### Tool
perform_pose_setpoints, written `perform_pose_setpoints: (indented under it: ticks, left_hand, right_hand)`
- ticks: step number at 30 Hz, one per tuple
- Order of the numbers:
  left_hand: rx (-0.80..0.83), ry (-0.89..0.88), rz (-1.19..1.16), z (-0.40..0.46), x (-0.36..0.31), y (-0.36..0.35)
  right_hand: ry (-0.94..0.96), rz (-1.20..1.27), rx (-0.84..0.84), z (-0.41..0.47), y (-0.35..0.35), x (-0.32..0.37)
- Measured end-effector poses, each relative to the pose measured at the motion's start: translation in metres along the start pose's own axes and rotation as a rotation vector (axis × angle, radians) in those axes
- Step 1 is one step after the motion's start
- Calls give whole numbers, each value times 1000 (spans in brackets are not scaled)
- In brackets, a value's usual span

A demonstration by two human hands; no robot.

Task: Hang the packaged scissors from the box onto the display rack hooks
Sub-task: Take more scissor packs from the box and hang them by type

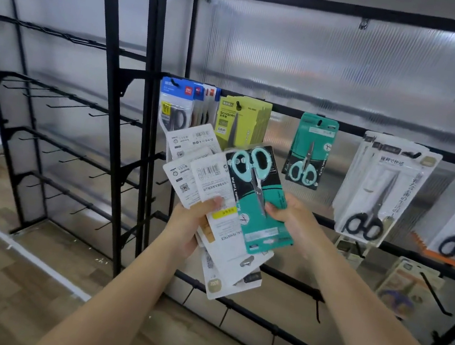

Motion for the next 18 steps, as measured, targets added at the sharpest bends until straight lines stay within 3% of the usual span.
perform_pose_setpoints:
  ticks: [4, 6, 11, 14, 18]
  left_hand:
    - [-45, -33, 83, 9, -12, 19]
    - [-38, -49, 88, 12, -15, 24]
    - [120, -30, 170, -1, -3, 10]
    - [109, -43, 160, -6, -1, 5]
    - [5, -17, -15, -5, 3, 6]
  right_hand:
    - [75, -274, 85, 5, 18, 2]
    - [134, -527, 153, 4, 19, 1]
    - [283, -889, 159, 10, 5, 19]
    - [356, -856, -11, 20, 13, 34]
    - [418, -716, -449, 18, 32, 40]
Point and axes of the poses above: each hand's wrist, its own z-axis towards the middle knuckle, its own y-axis out of the back of the hand, x = y × z, the point moved 8 cm from there along z, towards the middle knuckle, and after that the axes turned 15 degrees about -x, right-handed, at the moved point
